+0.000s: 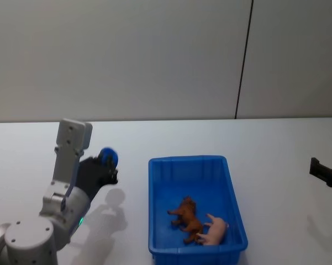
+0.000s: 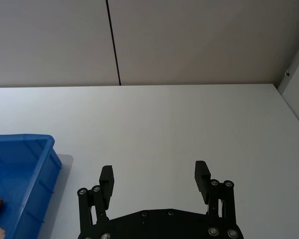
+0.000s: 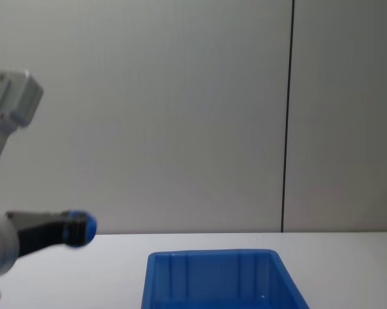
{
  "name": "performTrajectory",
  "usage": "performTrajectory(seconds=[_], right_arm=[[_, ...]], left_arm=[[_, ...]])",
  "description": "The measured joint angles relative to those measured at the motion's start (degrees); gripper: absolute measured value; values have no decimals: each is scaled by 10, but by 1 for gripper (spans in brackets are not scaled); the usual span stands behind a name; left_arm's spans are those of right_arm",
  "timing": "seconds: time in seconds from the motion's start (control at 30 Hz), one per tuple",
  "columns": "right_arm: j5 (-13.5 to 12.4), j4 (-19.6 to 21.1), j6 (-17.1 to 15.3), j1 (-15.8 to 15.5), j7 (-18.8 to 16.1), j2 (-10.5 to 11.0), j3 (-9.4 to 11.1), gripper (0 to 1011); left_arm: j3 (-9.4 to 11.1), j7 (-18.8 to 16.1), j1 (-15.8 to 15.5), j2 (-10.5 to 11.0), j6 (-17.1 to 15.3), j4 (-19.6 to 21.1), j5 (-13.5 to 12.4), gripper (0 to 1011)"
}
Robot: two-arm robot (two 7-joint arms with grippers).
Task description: Pick up the two dolls from the table and place them into the box.
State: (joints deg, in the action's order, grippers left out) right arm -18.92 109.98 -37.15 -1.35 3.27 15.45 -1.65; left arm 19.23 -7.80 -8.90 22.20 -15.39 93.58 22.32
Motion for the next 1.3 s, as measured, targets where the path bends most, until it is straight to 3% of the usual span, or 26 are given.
performTrajectory(seconds=[0.27,0.67,1.03,1.3], right_arm=[[0,0,0,0,0,0,0,1001],[0,0,0,0,0,0,0,1001],[0,0,0,0,0,0,0,1001],[0,0,0,0,0,0,0,1001]], left_arm=[[-3,45,-32,-21,42,-12,7,112],[-7,128,-68,-40,59,-29,36,112],[-12,224,-84,-35,24,-33,62,112],[-13,291,-88,-24,-11,-35,67,112]])
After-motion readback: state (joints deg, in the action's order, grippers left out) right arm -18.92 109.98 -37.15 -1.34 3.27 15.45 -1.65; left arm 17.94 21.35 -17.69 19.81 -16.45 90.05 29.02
